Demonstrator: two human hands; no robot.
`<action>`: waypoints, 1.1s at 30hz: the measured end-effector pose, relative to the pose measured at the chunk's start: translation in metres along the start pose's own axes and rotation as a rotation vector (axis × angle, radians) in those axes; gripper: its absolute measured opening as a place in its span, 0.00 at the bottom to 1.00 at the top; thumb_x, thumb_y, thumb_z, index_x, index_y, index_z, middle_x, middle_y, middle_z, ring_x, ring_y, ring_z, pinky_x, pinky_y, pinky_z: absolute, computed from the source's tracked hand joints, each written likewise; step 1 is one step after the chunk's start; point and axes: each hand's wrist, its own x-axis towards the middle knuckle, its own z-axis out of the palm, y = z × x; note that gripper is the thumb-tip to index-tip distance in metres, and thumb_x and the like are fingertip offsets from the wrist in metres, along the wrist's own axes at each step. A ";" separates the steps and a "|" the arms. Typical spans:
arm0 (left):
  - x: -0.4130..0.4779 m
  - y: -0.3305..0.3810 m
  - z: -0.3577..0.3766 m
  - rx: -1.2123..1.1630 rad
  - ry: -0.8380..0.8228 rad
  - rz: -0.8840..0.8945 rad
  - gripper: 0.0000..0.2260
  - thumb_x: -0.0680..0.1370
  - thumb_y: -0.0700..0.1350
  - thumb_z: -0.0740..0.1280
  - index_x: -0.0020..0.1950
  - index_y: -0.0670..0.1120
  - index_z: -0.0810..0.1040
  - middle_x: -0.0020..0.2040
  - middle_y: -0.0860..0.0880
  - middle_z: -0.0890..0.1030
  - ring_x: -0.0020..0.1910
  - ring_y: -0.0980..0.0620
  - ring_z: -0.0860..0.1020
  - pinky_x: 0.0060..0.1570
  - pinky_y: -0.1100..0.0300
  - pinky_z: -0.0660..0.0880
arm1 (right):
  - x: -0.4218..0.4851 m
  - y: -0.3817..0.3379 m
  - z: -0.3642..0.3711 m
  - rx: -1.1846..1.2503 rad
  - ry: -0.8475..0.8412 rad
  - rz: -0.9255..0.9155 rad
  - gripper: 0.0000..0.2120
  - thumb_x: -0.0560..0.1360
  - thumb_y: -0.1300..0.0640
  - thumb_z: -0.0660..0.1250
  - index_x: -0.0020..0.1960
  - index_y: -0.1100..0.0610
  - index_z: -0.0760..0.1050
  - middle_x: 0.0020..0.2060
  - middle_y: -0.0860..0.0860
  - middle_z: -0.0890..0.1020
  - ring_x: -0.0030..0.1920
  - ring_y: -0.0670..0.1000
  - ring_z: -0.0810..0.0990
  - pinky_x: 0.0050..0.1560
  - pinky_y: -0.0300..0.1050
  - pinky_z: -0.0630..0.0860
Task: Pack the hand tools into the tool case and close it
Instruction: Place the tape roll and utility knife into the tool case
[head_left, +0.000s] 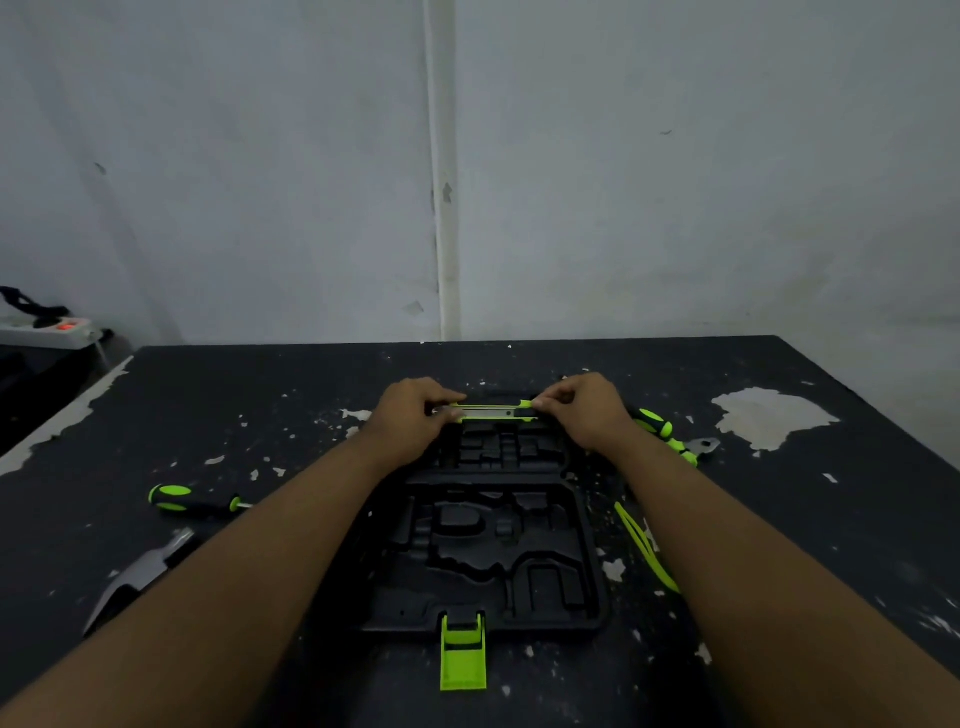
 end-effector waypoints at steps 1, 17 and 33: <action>0.000 -0.001 0.000 0.013 -0.004 0.015 0.10 0.79 0.45 0.75 0.60 0.52 0.87 0.50 0.56 0.83 0.48 0.61 0.80 0.53 0.66 0.74 | 0.001 0.000 0.000 -0.006 -0.002 0.002 0.06 0.77 0.52 0.77 0.50 0.55 0.90 0.46 0.52 0.89 0.39 0.37 0.80 0.40 0.29 0.72; -0.002 -0.007 -0.004 -0.164 0.091 -0.127 0.04 0.74 0.44 0.80 0.48 0.50 0.90 0.45 0.56 0.88 0.45 0.62 0.84 0.52 0.69 0.78 | 0.005 -0.007 -0.001 -0.118 -0.016 0.001 0.06 0.77 0.54 0.77 0.51 0.56 0.90 0.46 0.53 0.90 0.37 0.39 0.78 0.48 0.36 0.71; 0.002 -0.001 -0.002 -0.050 0.113 -0.134 0.02 0.75 0.50 0.78 0.47 0.55 0.89 0.44 0.59 0.83 0.44 0.64 0.80 0.49 0.68 0.76 | -0.001 -0.011 0.005 0.133 0.048 0.175 0.07 0.74 0.51 0.80 0.46 0.54 0.90 0.43 0.47 0.89 0.44 0.35 0.80 0.57 0.38 0.76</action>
